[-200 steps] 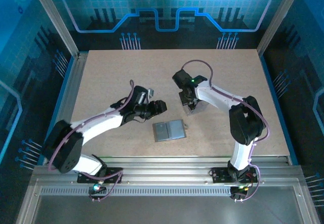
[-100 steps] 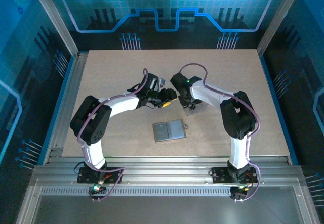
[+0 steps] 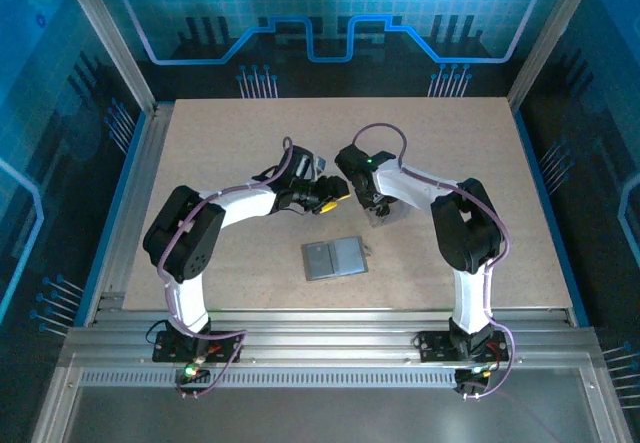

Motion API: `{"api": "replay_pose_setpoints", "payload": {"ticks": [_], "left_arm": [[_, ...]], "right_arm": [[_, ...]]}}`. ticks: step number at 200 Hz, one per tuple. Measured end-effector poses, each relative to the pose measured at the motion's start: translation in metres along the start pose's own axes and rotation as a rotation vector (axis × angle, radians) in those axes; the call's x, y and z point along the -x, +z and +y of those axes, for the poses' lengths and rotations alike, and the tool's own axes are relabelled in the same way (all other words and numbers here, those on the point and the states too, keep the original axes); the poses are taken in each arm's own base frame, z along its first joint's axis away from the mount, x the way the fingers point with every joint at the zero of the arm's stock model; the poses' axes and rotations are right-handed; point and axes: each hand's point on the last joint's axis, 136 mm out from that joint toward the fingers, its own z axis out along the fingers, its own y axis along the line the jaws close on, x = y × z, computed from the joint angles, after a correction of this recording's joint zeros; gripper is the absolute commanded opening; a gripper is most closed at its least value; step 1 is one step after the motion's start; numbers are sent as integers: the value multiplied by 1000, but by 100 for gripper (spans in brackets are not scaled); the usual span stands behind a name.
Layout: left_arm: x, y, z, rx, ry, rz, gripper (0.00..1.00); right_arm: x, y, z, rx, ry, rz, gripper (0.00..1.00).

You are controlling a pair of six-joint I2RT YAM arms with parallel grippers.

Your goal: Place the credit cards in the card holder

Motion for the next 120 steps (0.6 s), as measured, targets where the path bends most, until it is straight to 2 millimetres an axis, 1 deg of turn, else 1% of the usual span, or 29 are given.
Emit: {"api": "replay_pose_setpoints", "payload": {"ticks": [36, 52, 70, 98, 120], "left_arm": [[2, 0, -2, -10, -1, -7, 58], [2, 0, -3, -11, -1, -8, 58], [3, 0, -2, -11, -1, -8, 58], [3, 0, -2, -11, -1, -8, 58], [3, 0, -3, -14, 1, -10, 58]], "right_arm": [[2, -3, -6, -28, -8, -13, 31], [2, -5, -9, -35, -16, -17, 26], [3, -6, -9, -33, -17, -19, 24], [3, -8, -10, -31, -23, -22, 17], [3, -8, -10, -30, -29, -22, 14]]}}
